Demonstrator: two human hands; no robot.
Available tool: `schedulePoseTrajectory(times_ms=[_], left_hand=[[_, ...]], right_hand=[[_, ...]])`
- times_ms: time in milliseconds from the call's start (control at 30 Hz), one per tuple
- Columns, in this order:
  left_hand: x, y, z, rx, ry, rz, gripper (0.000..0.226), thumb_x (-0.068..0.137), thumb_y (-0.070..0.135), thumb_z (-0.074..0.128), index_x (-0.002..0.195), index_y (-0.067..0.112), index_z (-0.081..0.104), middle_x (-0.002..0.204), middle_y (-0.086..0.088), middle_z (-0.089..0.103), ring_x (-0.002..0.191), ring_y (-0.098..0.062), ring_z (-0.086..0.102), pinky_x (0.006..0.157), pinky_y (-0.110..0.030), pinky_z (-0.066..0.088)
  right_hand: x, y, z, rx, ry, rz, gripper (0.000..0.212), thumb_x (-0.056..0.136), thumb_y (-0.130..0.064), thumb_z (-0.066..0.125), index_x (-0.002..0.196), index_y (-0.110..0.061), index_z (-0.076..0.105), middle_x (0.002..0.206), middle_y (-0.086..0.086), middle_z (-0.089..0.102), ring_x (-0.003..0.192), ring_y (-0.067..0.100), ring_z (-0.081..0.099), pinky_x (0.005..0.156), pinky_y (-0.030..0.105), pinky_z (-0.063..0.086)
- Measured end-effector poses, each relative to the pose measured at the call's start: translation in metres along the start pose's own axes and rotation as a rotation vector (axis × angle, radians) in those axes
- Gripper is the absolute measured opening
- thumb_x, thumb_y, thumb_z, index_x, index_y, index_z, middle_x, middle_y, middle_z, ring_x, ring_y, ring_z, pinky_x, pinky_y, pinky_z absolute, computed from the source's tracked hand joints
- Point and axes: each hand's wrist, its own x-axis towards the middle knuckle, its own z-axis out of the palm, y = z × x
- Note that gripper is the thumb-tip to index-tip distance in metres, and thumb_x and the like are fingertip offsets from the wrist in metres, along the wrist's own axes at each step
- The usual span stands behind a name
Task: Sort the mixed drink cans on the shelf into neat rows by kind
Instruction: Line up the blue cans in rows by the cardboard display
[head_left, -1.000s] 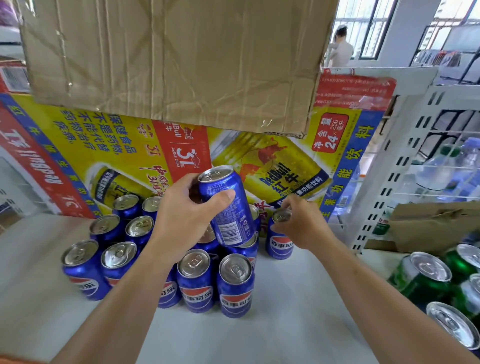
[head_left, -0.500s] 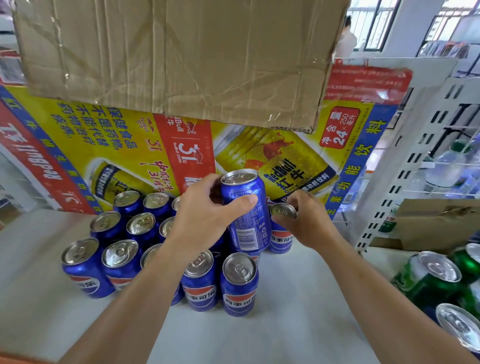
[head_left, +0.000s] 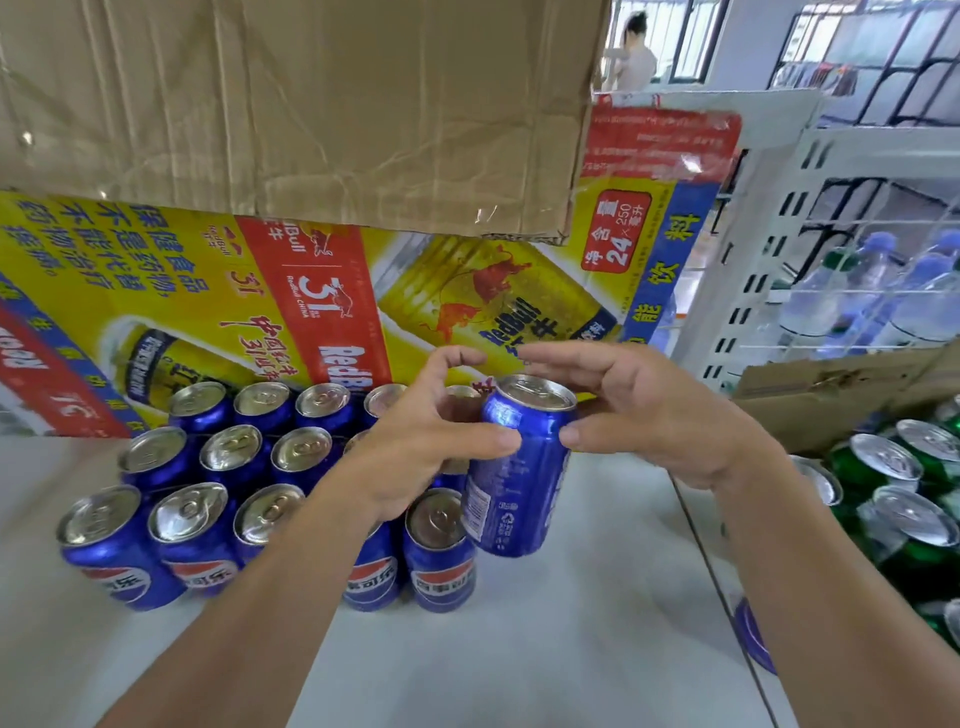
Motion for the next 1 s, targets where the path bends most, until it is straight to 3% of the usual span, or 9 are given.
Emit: schedulePoseTrajectory(times_ms=[167,300,433,500,567,667,733,833,1000], left_hand=[[0.001,-0.010,0.002,-0.055,-0.040,-0.026,0.073,0.050,0.014,0.080,0.116,0.017,0.049,0.094,-0.012,0.070,0.082,-0.022,0.067,0.070,-0.032,0.055],[-0.004,-0.008,0.003,0.063,-0.094,-0.056,0.052,0.072,0.006,0.076,0.118,0.014,0.052,0.114,-0.017,0.067,0.104,-0.029,0.064,0.091,-0.043,0.052],[-0.004,-0.003,-0.001,0.577,0.133,0.076,0.023,0.089,0.015,0.067,0.111,0.018,0.061,0.109,0.005,0.070,0.105,-0.010,0.063,0.089,-0.022,0.049],[-0.001,-0.007,-0.008,0.940,0.238,0.143,0.026,0.094,0.025,0.060,0.120,0.022,0.061,0.118,0.011,0.064,0.111,-0.005,0.056,0.089,-0.017,0.040],[0.002,-0.018,-0.015,1.140,0.218,0.128,0.039,0.097,0.025,0.053,0.136,0.020,0.052,0.137,0.006,0.053,0.126,-0.010,0.045,0.095,-0.018,0.033],[0.003,-0.040,-0.017,1.352,0.136,0.041,0.050,0.100,0.025,0.044,0.149,0.020,0.034,0.156,0.004,0.030,0.141,-0.015,0.029,0.114,-0.033,0.024],[0.002,-0.047,-0.018,1.429,0.132,-0.044,0.049,0.103,0.029,0.036,0.151,0.021,0.028,0.159,0.004,0.022,0.144,-0.014,0.023,0.117,-0.039,0.017],[0.002,-0.049,-0.020,1.443,0.138,-0.058,0.048,0.104,0.031,0.033,0.151,0.023,0.027,0.160,0.005,0.021,0.144,-0.012,0.025,0.117,-0.039,0.013],[0.002,-0.052,-0.022,1.443,0.144,-0.049,0.048,0.104,0.033,0.032,0.151,0.024,0.029,0.159,0.007,0.021,0.143,-0.012,0.028,0.118,-0.039,0.013]], right_hand=[[-0.010,-0.001,0.005,-0.147,0.088,-0.006,0.049,0.062,-0.008,0.073,0.106,-0.027,0.067,0.101,0.000,0.072,0.096,0.015,0.065,0.082,0.039,0.056],[-0.013,0.008,0.014,-0.077,0.210,-0.024,0.043,0.060,-0.011,0.075,0.100,-0.028,0.070,0.091,0.001,0.068,0.089,0.017,0.063,0.073,0.037,0.054],[-0.009,0.019,0.021,-0.186,0.430,0.020,0.038,0.060,-0.008,0.087,0.086,-0.030,0.069,0.073,0.000,0.065,0.072,0.012,0.059,0.064,0.026,0.048],[-0.005,0.028,0.027,-0.314,0.536,0.092,0.030,0.065,-0.011,0.085,0.082,-0.028,0.067,0.062,-0.007,0.060,0.058,0.007,0.053,0.056,0.022,0.043],[-0.001,0.037,0.034,-0.462,0.587,0.194,0.028,0.066,-0.019,0.083,0.086,-0.025,0.064,0.063,-0.009,0.057,0.057,0.006,0.051,0.052,0.022,0.039],[0.004,0.050,0.043,-0.707,0.598,0.300,0.030,0.067,-0.029,0.082,0.089,-0.019,0.064,0.076,-0.004,0.059,0.070,0.015,0.054,0.053,0.027,0.037],[0.008,0.059,0.048,-0.775,0.617,0.328,0.034,0.066,-0.037,0.081,0.088,-0.016,0.065,0.085,0.001,0.062,0.077,0.019,0.054,0.057,0.029,0.035],[0.014,0.060,0.048,-0.837,0.606,0.396,0.049,0.068,-0.053,0.078,0.093,-0.016,0.059,0.084,-0.002,0.056,0.081,0.019,0.050,0.062,0.030,0.033],[0.015,0.053,0.046,-0.852,0.398,0.472,0.060,0.070,-0.065,0.070,0.101,-0.016,0.054,0.085,-0.002,0.056,0.085,0.020,0.057,0.068,0.033,0.045]])
